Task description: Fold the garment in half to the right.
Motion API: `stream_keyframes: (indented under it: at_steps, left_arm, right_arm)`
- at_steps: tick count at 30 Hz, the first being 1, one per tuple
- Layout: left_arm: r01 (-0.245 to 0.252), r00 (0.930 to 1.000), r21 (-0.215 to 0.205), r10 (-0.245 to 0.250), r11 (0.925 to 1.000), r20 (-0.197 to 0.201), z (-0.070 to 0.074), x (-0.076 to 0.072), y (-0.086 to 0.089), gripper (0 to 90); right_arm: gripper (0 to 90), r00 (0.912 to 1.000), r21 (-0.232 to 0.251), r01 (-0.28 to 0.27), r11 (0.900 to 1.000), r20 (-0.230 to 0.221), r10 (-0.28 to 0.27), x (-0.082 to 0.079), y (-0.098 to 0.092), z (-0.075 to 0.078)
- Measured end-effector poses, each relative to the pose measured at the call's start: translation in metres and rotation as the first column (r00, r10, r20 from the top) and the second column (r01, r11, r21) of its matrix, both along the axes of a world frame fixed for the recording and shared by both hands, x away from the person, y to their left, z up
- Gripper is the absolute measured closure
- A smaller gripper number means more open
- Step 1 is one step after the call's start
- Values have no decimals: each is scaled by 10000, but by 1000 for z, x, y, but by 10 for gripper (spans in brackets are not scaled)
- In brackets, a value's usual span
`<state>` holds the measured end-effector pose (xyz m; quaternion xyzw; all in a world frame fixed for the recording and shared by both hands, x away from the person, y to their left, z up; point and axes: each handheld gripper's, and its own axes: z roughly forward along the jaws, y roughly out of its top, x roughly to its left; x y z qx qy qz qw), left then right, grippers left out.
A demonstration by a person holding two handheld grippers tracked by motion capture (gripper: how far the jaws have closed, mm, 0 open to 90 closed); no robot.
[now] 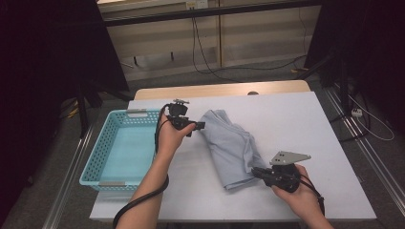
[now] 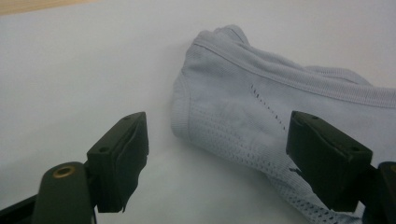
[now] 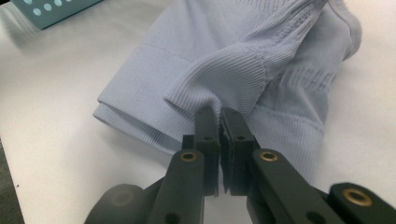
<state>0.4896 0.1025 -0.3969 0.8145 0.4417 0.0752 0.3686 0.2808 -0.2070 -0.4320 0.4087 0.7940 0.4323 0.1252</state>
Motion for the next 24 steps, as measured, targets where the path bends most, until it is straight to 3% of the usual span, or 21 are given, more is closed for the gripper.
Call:
stream_keyframes:
  at_steps: [10,14,19,24]
  left_arm:
    - [43,10000,108,-44,9999,52,-1,-6,3,204]
    - [161,9998,101,-162,9998,89,0,-10,1,196]
    - [293,9996,170,-294,9994,46,-1,-12,-2,186]
    - [408,9992,214,-409,9989,38,-3,-14,-5,180]
  right_arm:
    - [835,9992,-53,214,9998,327,-212,1,-3,9]
    - [713,9974,-10,661,9978,273,-661,6,-11,15]
    - [602,9943,377,1019,9941,286,-1030,13,-18,23]
    - [517,9931,610,1100,9921,341,-1123,24,-18,36]
